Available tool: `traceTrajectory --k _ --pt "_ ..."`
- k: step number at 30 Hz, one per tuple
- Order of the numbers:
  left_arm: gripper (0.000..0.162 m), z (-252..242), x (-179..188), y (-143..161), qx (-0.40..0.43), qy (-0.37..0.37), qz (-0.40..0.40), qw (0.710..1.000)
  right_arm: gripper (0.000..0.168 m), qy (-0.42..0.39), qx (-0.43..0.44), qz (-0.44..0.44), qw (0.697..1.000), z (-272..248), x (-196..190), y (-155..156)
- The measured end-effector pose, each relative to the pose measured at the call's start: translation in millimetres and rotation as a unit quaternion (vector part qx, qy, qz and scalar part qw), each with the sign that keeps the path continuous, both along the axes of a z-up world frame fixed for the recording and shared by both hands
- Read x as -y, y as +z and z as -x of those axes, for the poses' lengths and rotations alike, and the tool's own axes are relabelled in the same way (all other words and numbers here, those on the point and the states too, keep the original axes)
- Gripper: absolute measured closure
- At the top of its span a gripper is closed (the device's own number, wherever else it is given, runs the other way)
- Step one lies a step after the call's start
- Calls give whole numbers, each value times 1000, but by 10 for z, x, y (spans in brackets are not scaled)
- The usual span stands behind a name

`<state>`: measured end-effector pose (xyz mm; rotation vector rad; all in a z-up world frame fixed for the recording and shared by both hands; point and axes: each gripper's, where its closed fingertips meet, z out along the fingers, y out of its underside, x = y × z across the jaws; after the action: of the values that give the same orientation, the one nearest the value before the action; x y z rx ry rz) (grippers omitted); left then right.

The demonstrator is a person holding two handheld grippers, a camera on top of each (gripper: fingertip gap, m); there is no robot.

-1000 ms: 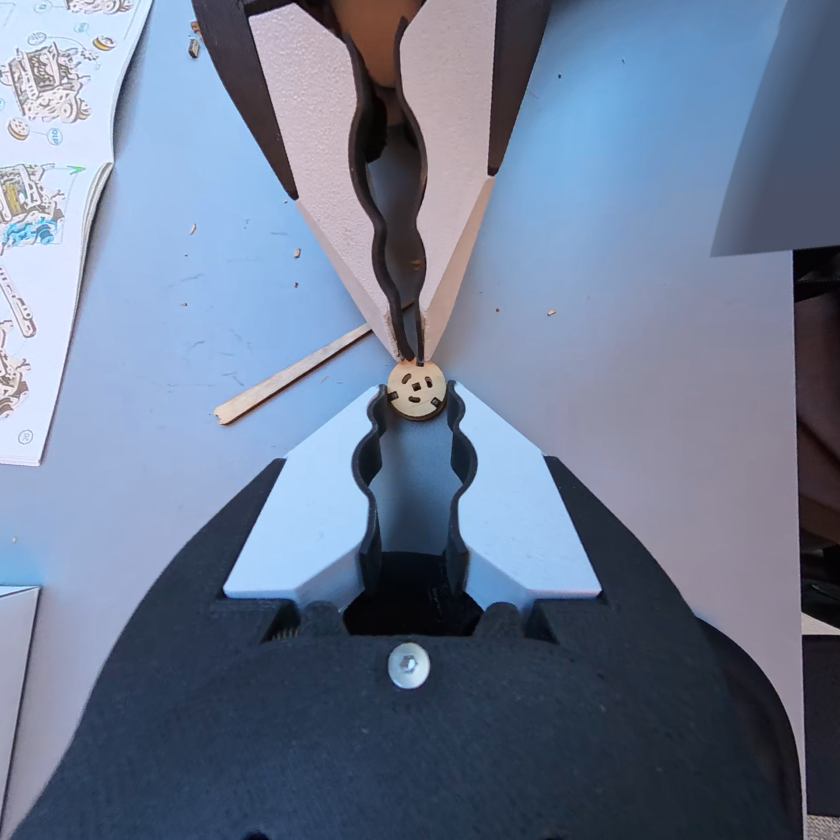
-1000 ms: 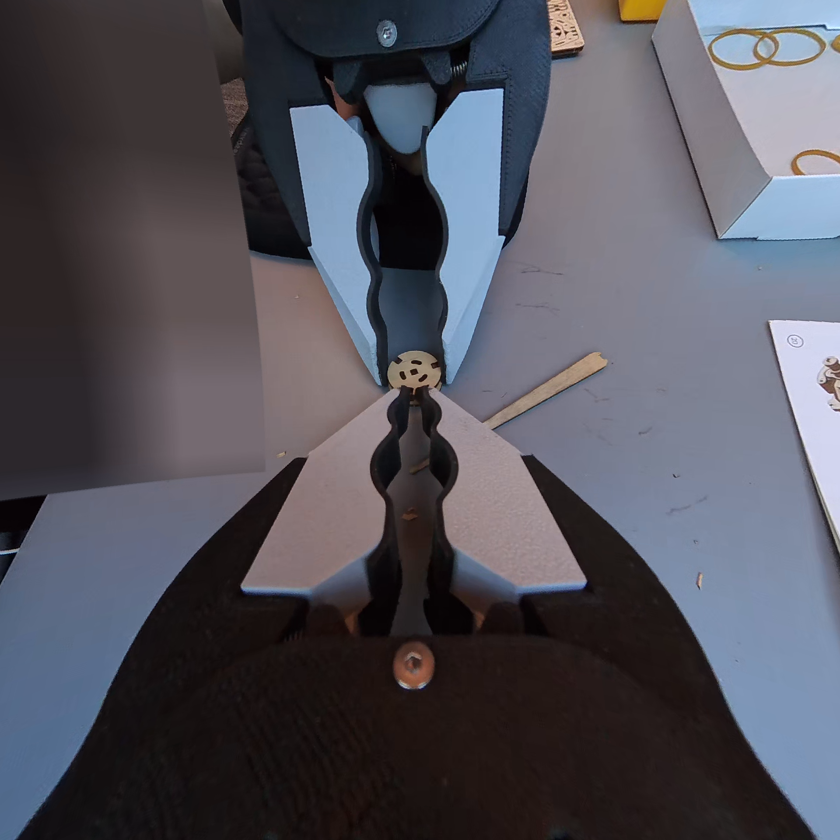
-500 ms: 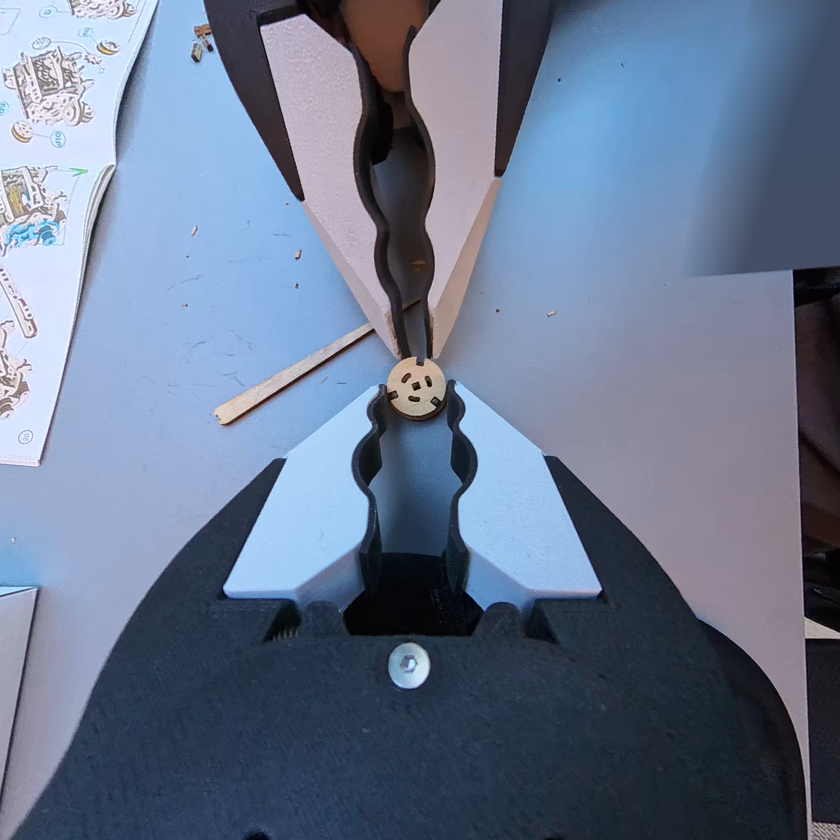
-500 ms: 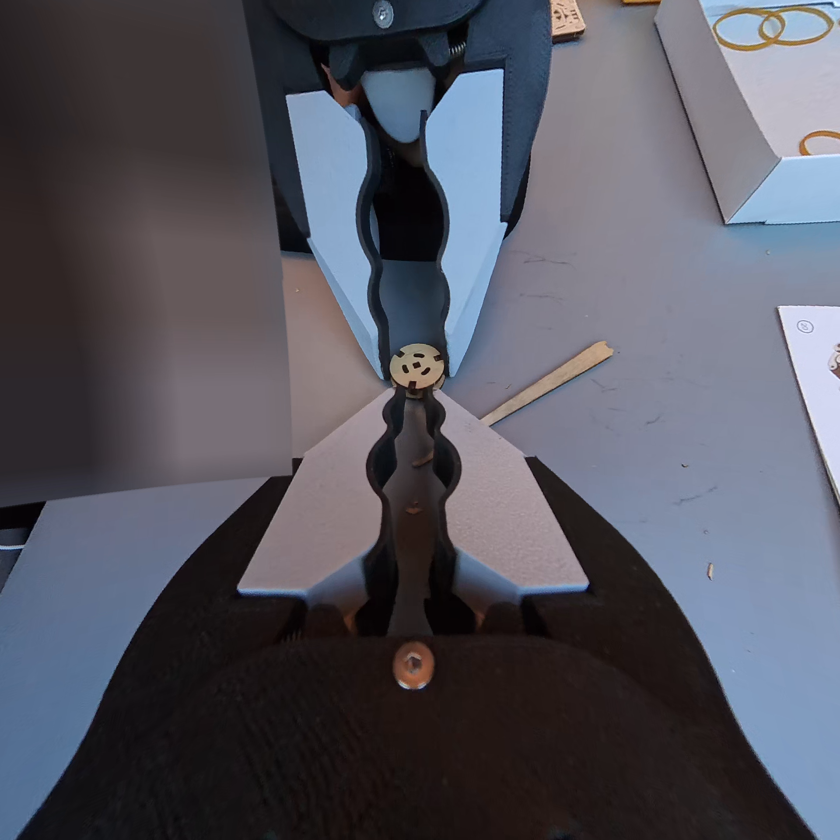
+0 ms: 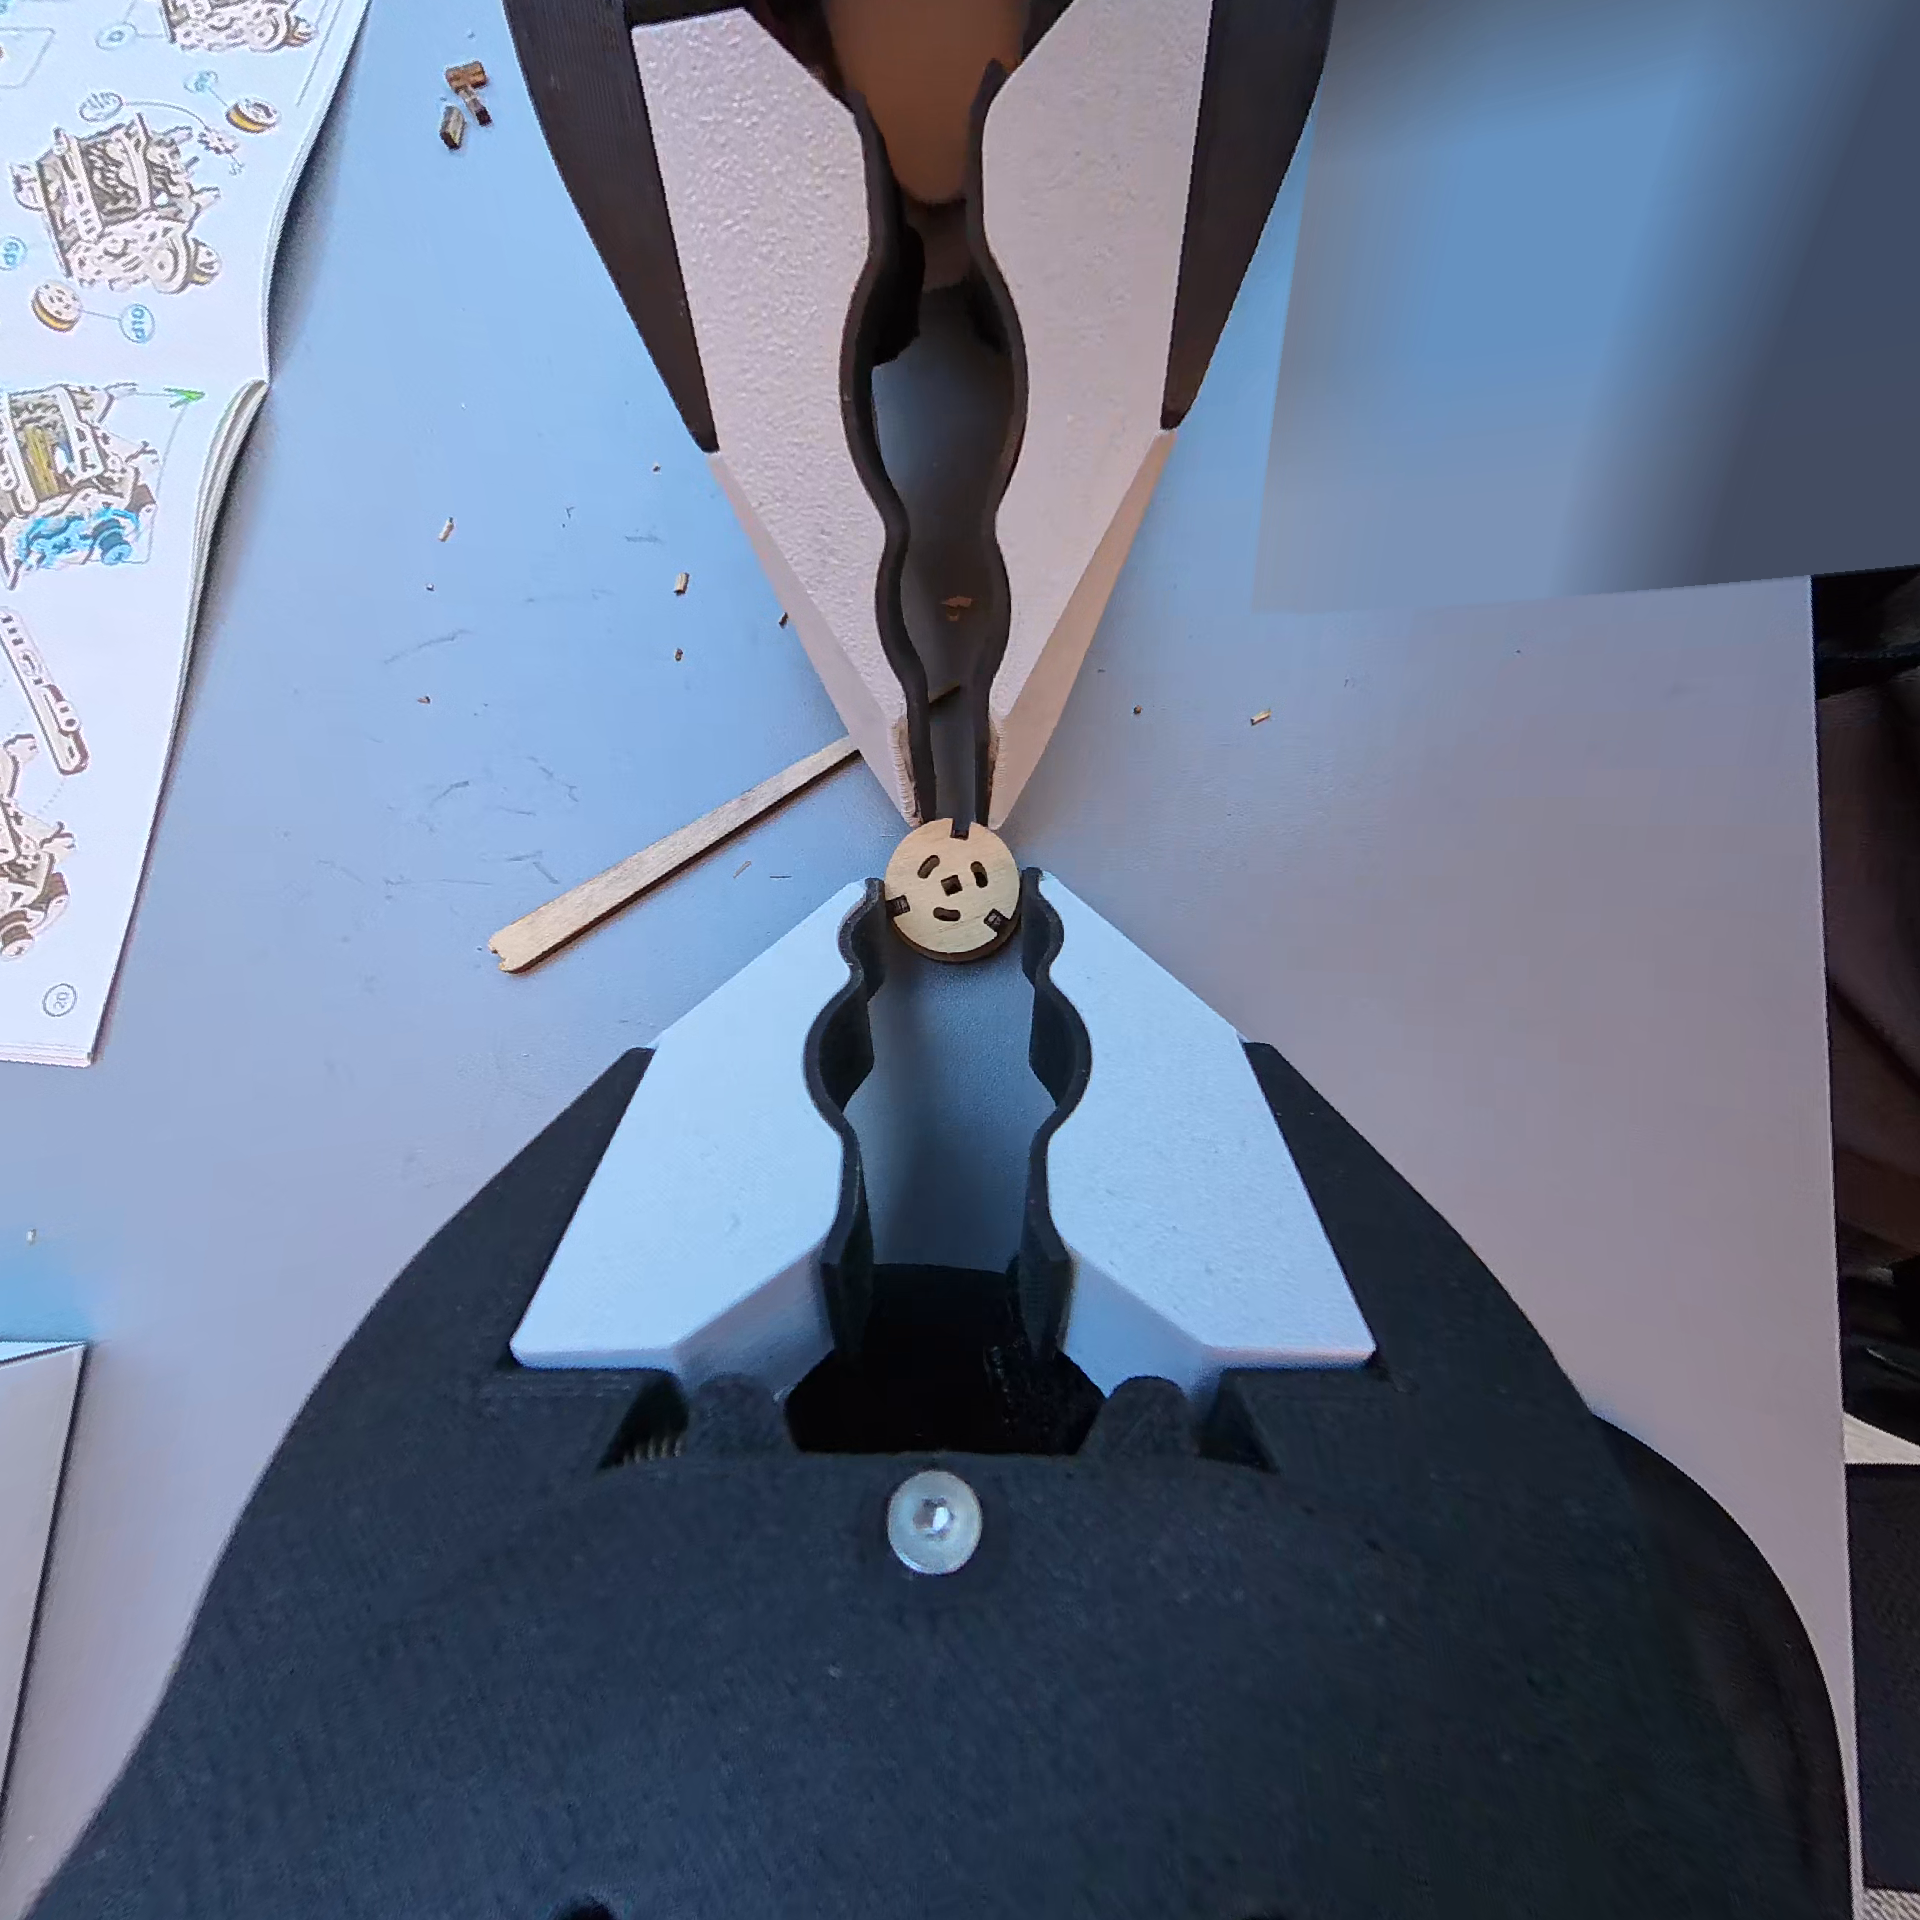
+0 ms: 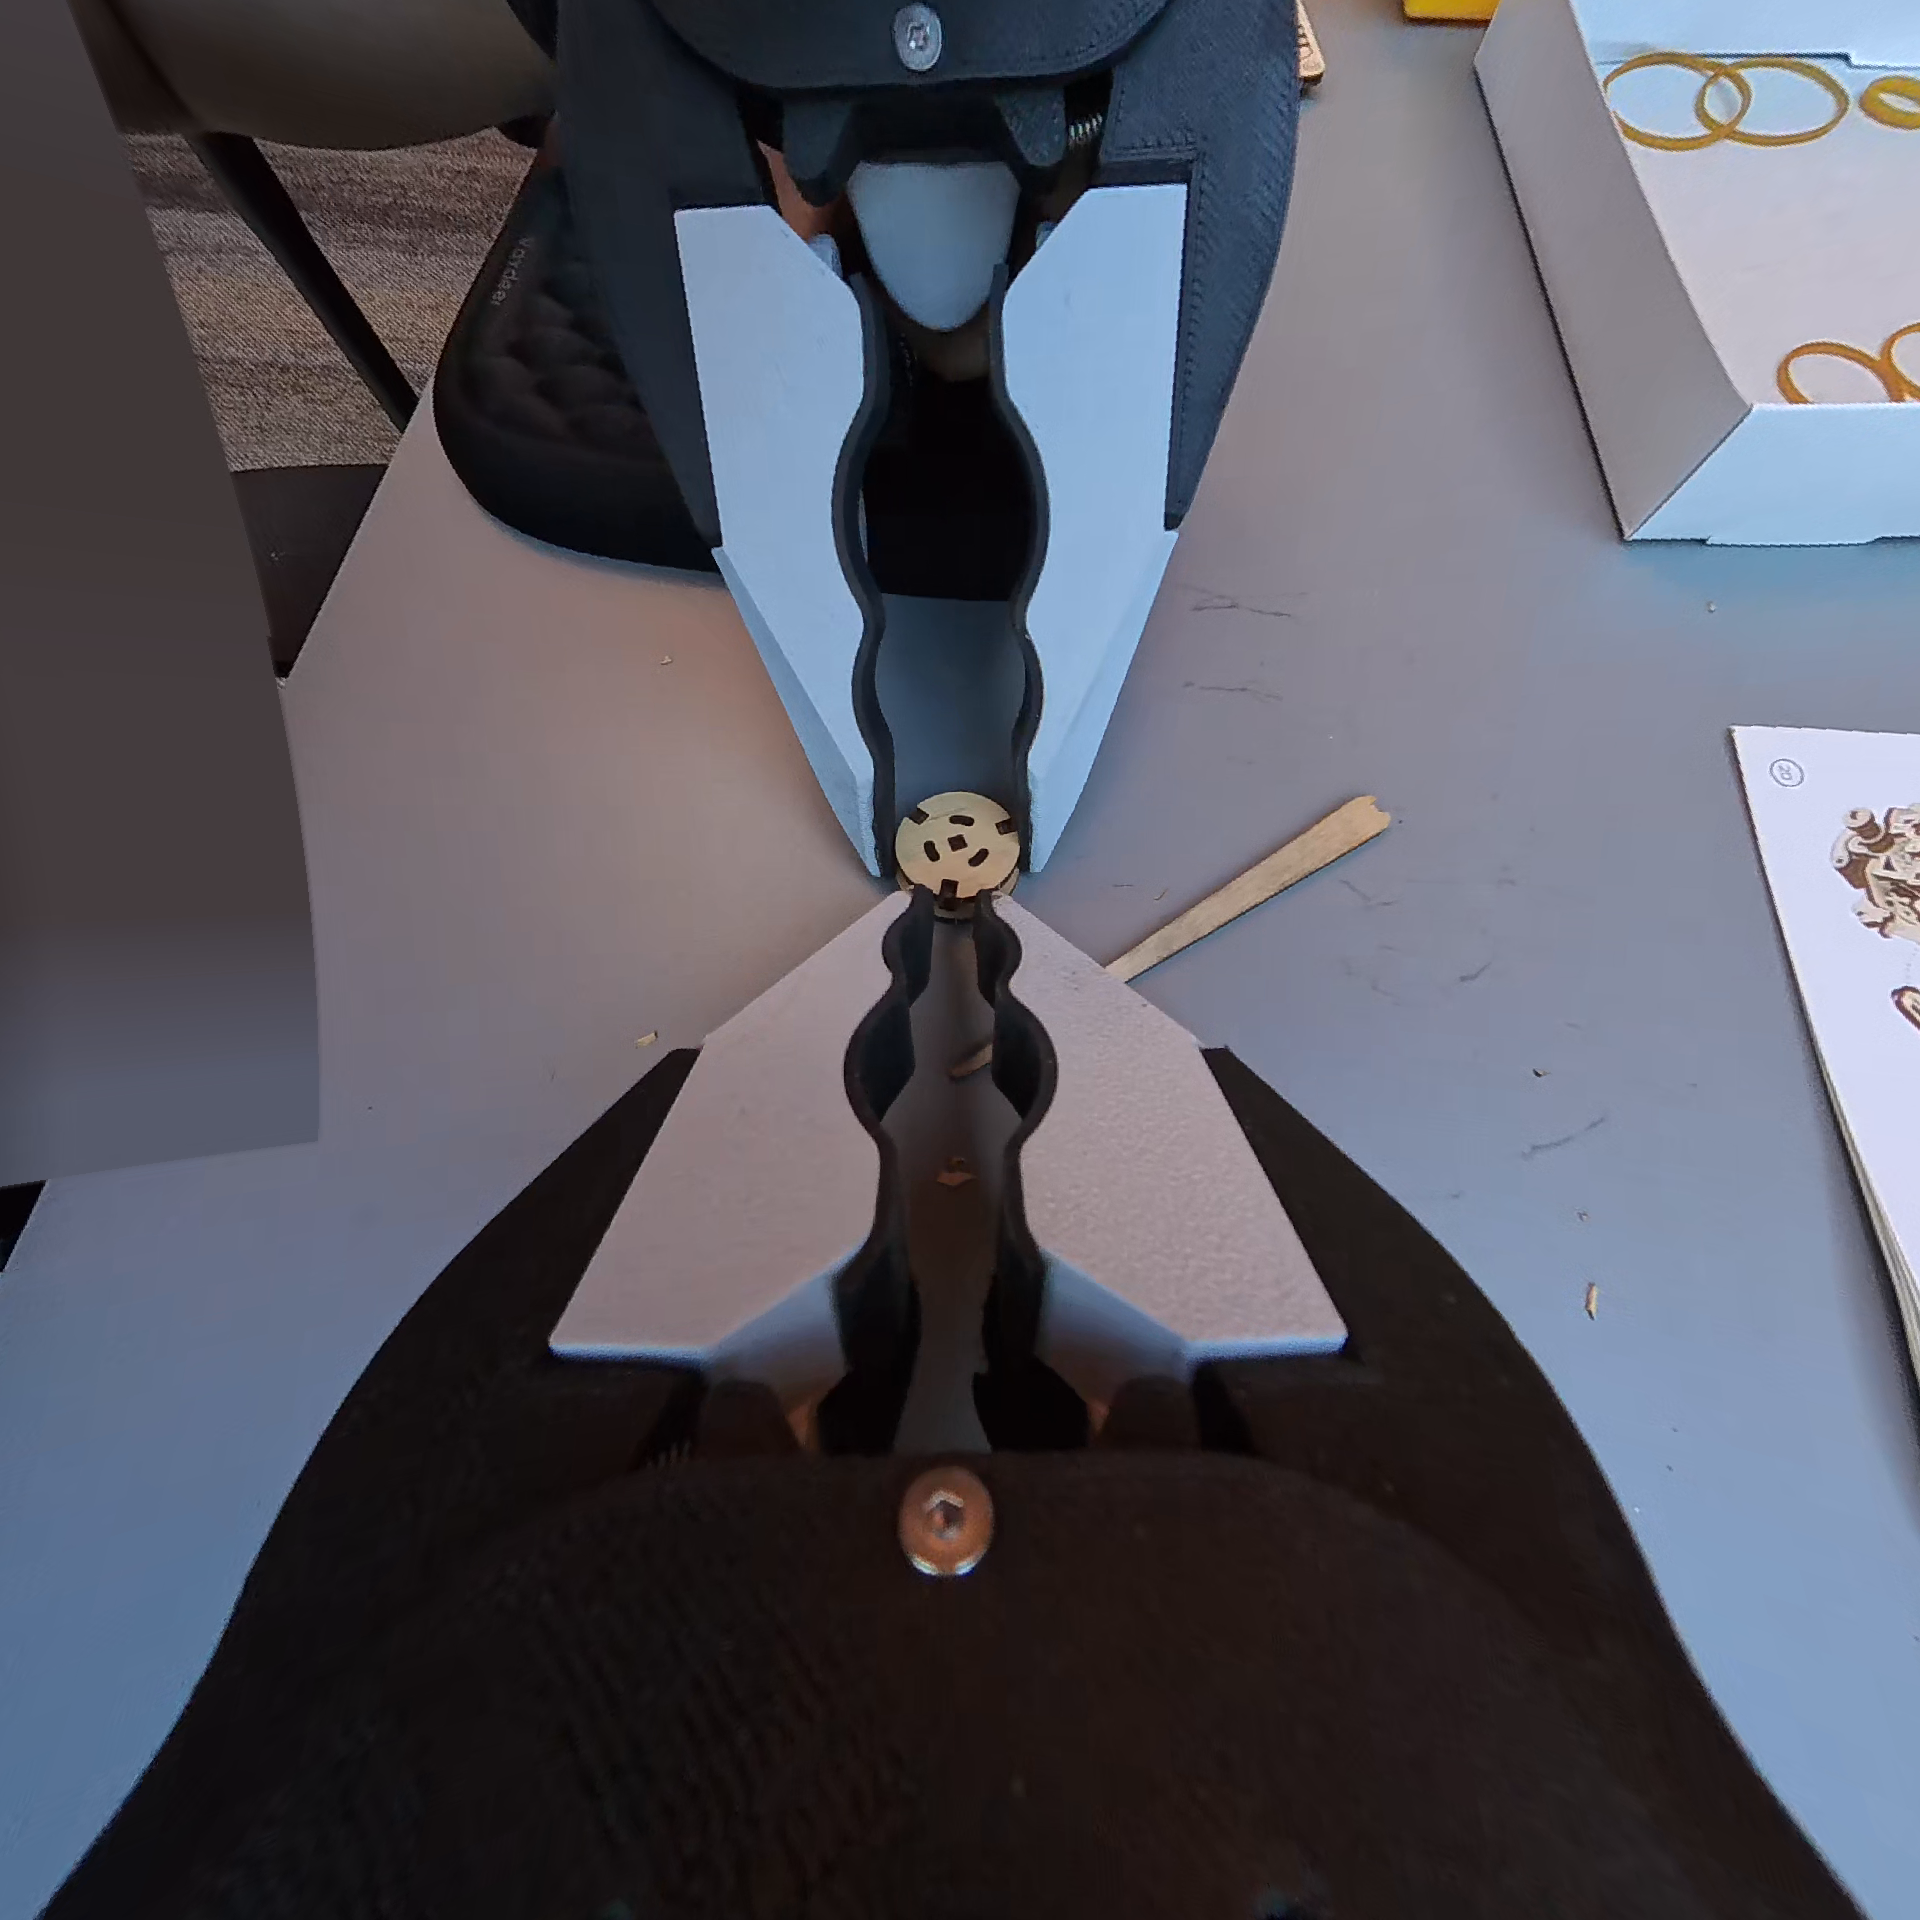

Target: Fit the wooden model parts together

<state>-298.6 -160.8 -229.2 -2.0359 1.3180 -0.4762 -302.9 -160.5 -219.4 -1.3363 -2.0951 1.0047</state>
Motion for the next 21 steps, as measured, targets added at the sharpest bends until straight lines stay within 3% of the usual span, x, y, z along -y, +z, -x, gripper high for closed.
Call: traceTrajectory --k 12,21 --pt "138 -1 -1 0 1 -1 -2 1000 163 5 14 -52 999 4 1 -56" --pt "138 0 -1 1 -2 -1 -4 1000 161 12 11 14 1000 -16 -3 28"
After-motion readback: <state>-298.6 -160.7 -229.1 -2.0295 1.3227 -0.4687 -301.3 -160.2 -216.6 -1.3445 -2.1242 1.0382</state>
